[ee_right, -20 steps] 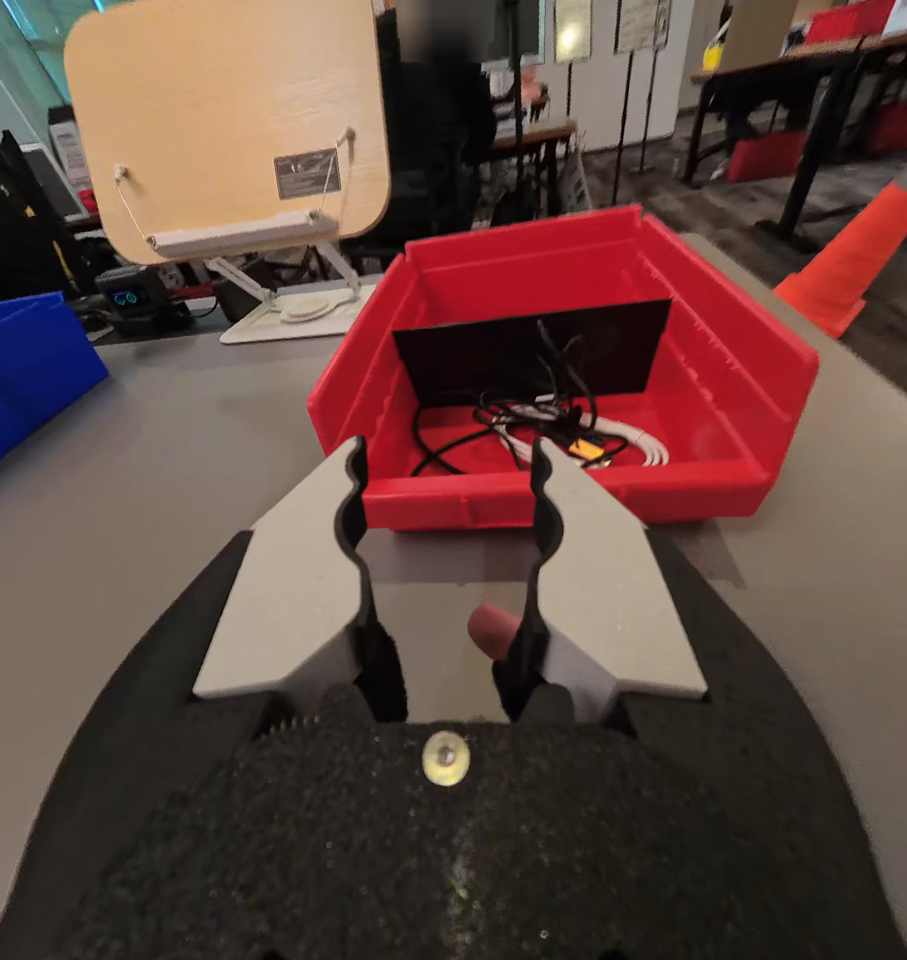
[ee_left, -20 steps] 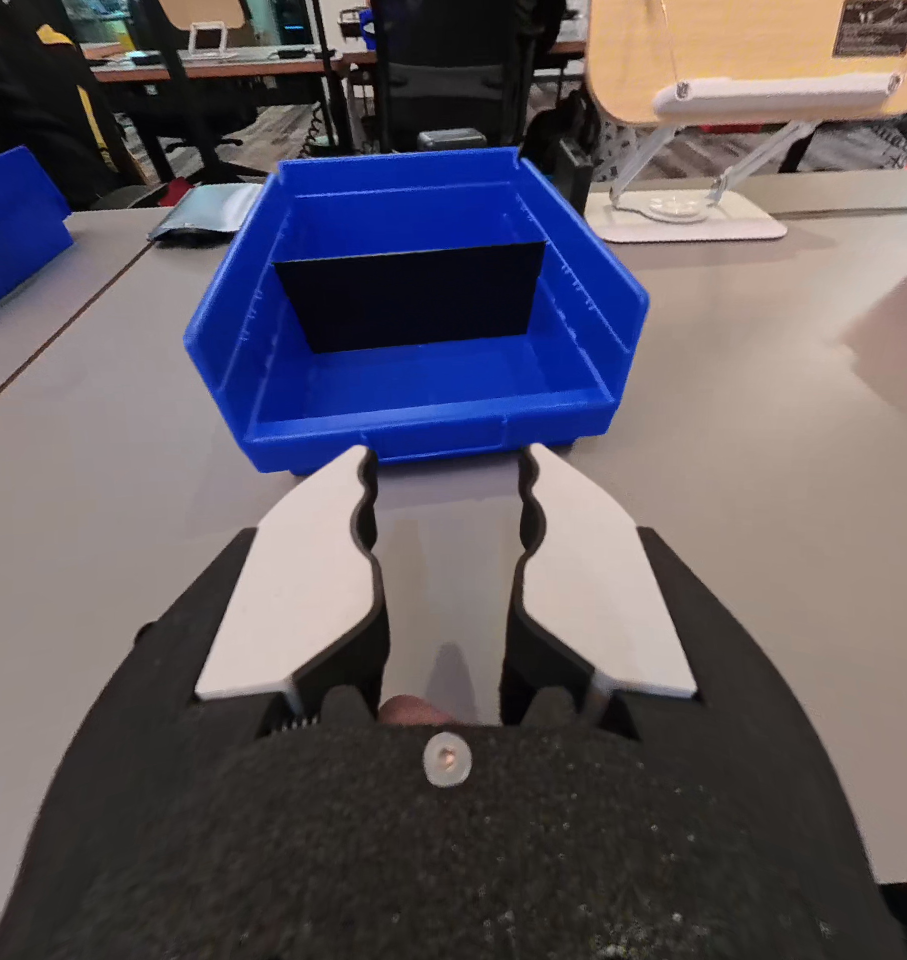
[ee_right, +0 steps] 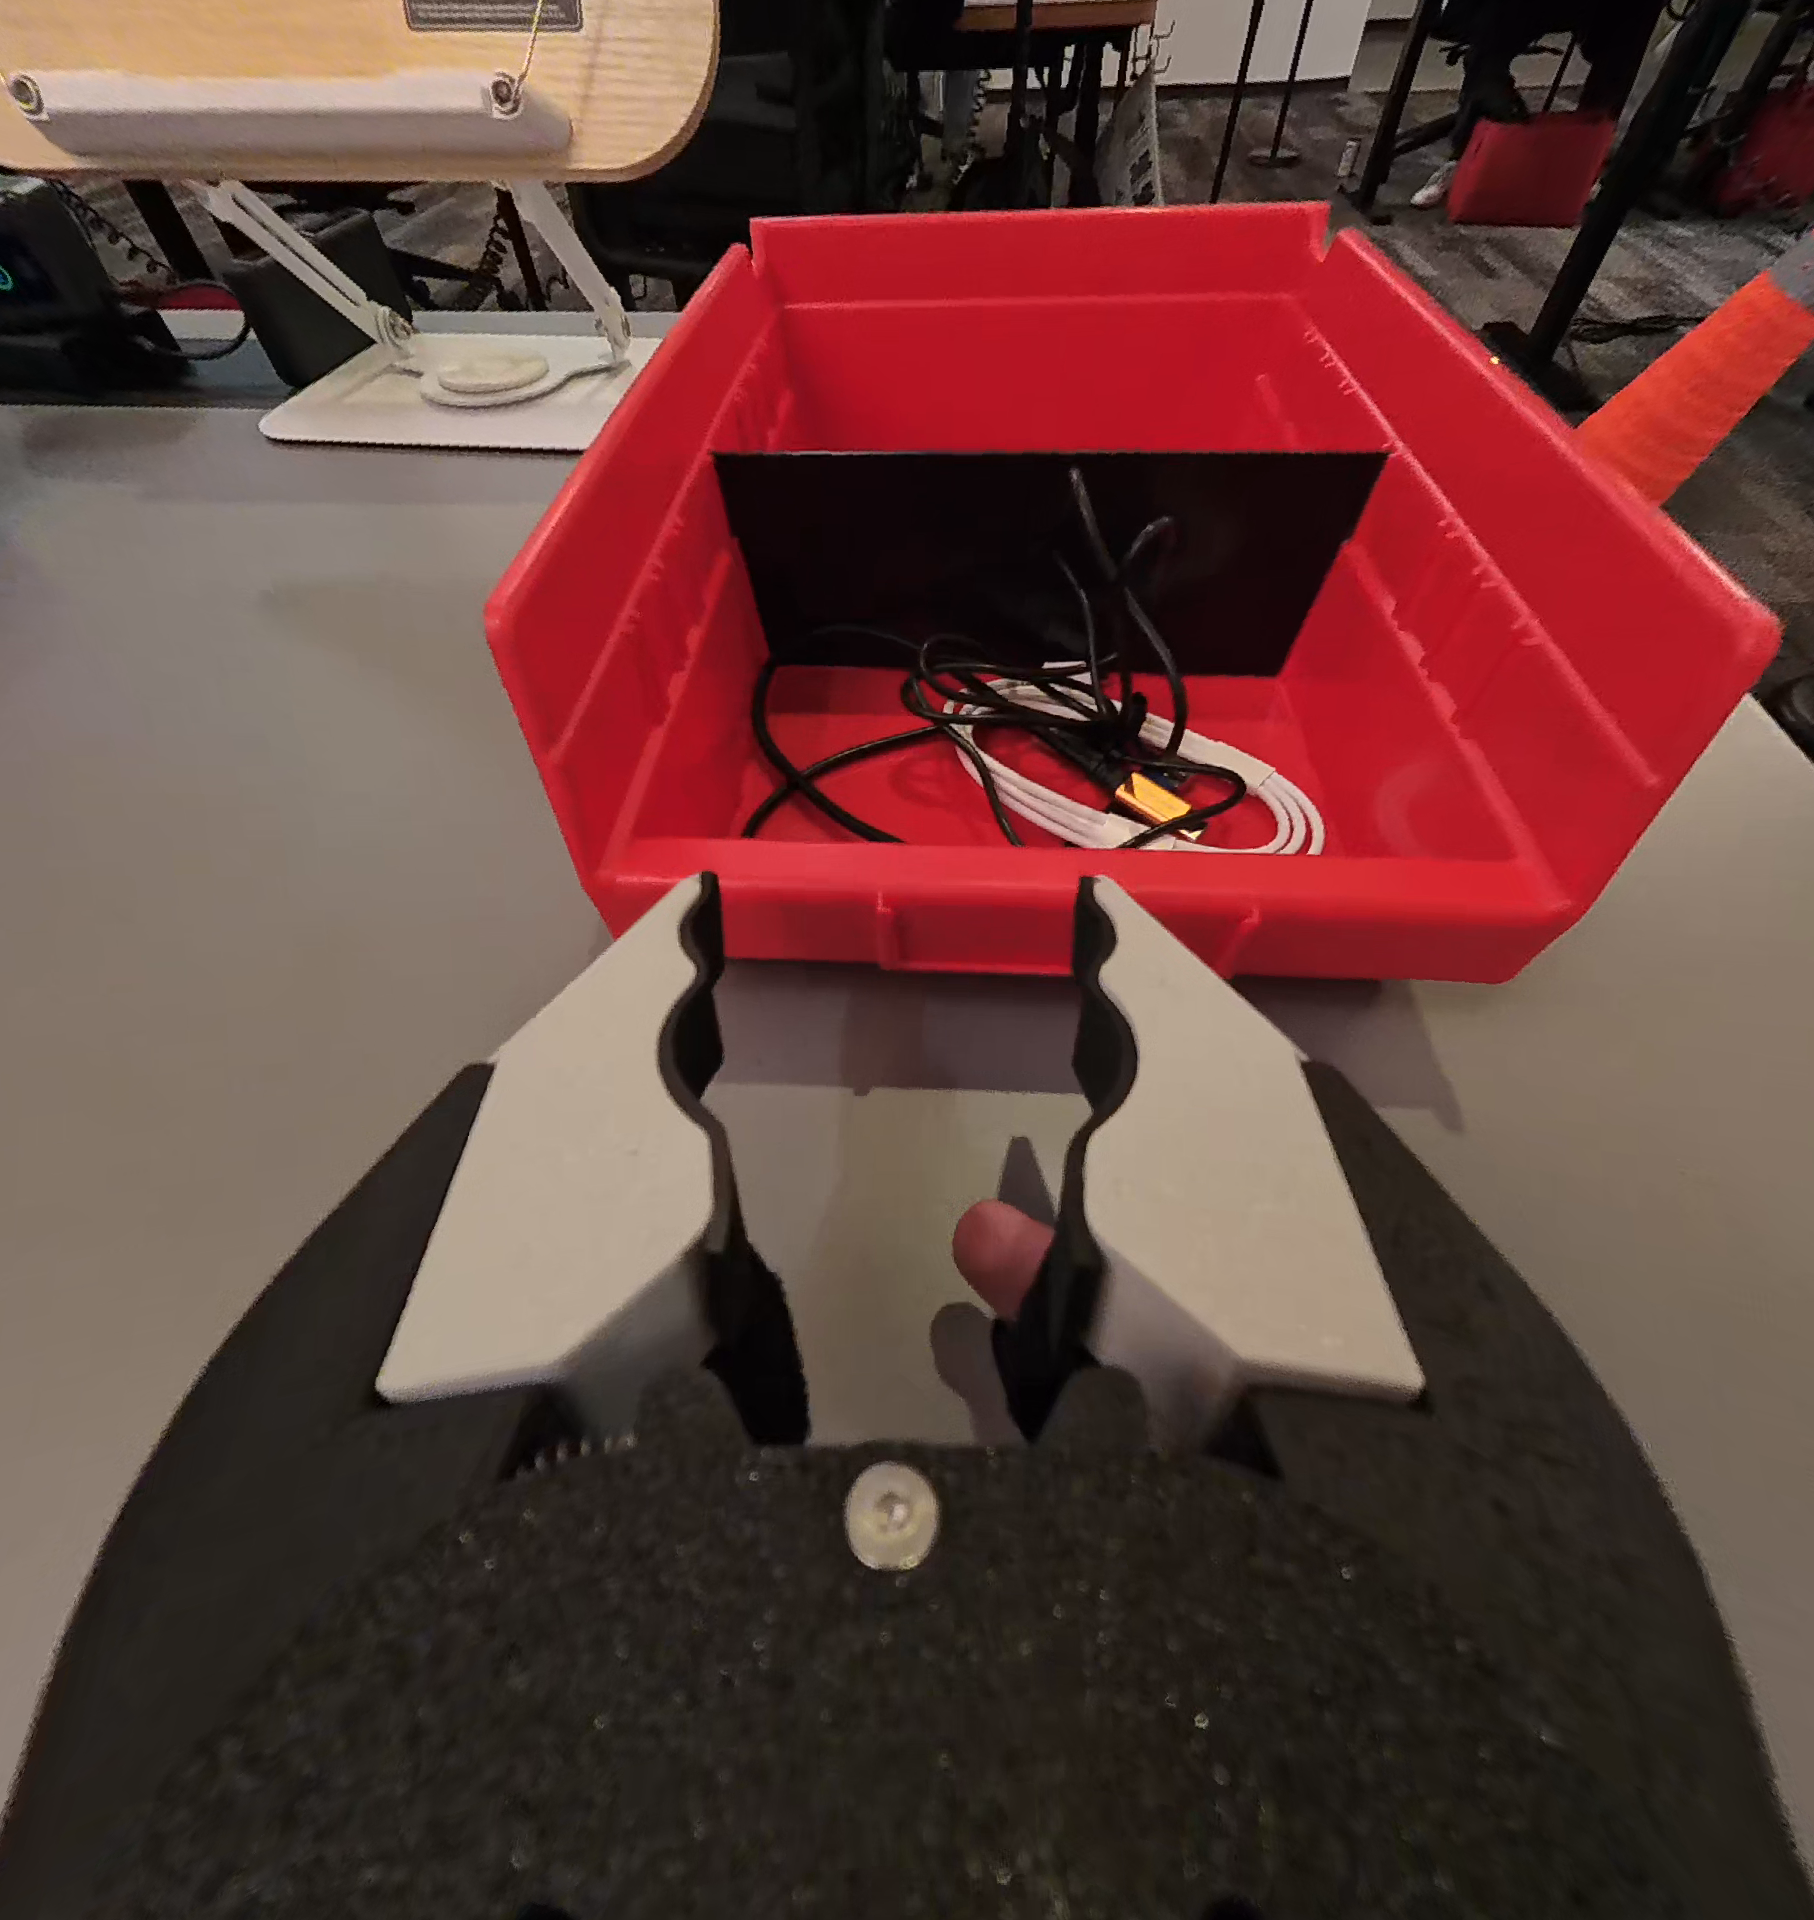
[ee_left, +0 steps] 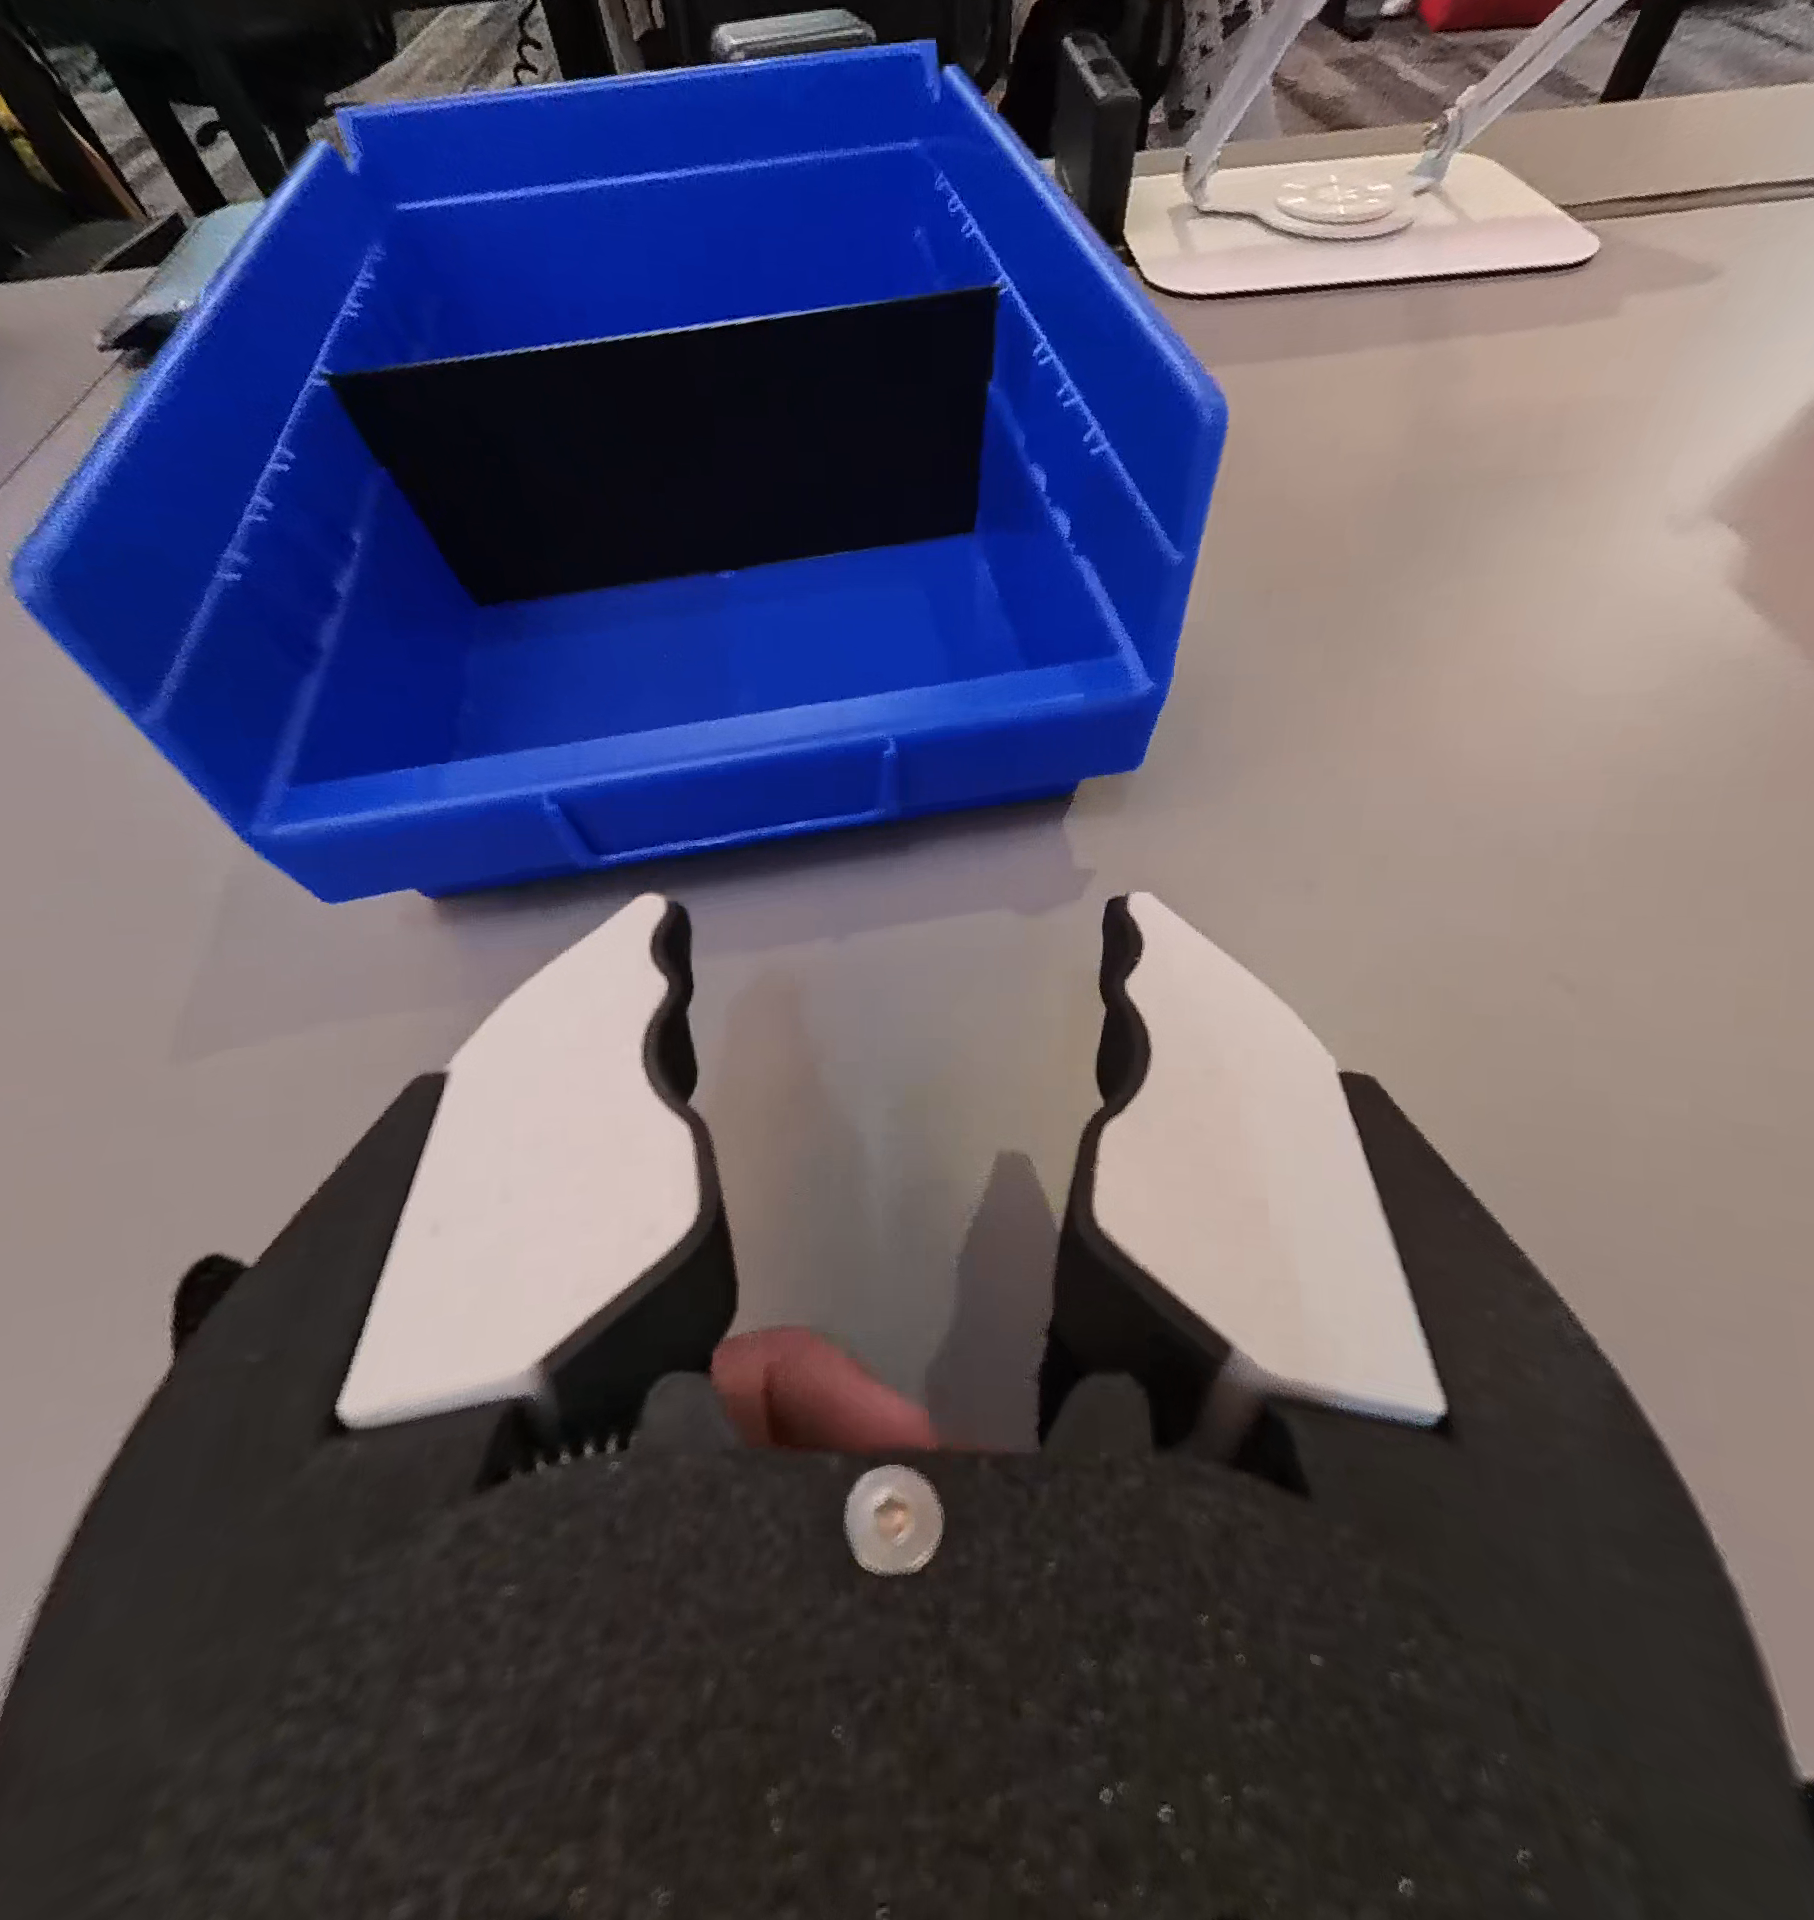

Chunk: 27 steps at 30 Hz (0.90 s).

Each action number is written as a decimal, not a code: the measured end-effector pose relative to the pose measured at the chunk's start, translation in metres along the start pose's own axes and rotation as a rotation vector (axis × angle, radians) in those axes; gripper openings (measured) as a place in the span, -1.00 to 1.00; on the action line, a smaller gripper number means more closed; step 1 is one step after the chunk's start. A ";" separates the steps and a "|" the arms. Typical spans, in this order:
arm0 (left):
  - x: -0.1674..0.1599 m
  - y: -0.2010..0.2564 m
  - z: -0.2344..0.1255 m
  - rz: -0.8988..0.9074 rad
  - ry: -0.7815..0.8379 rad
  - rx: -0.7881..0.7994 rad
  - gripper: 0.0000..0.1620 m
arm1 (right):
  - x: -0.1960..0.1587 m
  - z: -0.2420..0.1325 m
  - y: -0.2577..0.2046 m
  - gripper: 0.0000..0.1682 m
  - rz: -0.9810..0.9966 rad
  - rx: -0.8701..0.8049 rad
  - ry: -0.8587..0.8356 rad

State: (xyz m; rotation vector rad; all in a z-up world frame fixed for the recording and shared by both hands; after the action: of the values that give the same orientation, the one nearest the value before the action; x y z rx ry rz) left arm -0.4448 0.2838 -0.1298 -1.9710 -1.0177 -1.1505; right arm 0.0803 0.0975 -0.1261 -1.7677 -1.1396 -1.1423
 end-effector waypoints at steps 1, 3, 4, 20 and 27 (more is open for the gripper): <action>-0.002 -0.002 0.000 -0.010 -0.004 0.004 -0.07 | -0.001 0.000 0.000 -0.21 0.001 0.001 -0.002; -0.007 -0.007 0.001 -0.013 -0.027 0.026 -0.13 | -0.001 -0.001 0.001 -0.21 0.007 -0.001 -0.003; -0.007 -0.009 0.001 -0.010 -0.031 0.040 -0.13 | -0.001 -0.001 0.002 -0.21 0.008 -0.002 -0.001; -0.012 -0.014 -0.009 -0.131 -0.037 0.010 0.02 | 0.033 0.040 -0.080 -0.13 0.088 0.142 0.104; -0.013 -0.022 -0.020 -0.044 -0.005 0.097 0.05 | 0.023 0.048 -0.107 -0.08 -0.040 0.154 0.057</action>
State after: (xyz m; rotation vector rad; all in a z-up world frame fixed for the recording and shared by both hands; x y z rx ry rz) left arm -0.4760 0.2746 -0.1297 -1.8851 -1.1038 -1.0997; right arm -0.0008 0.1832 -0.1095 -1.5918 -1.2009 -1.0912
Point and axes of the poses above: each gripper's, where its closed fingertips meet, z out along the fingers, x out of its top, y = z × x across the jaws, the point moved 1 cm from there along -z, back along the fingers, and after that the axes turned 5 degrees about z, right-handed, at the moved point
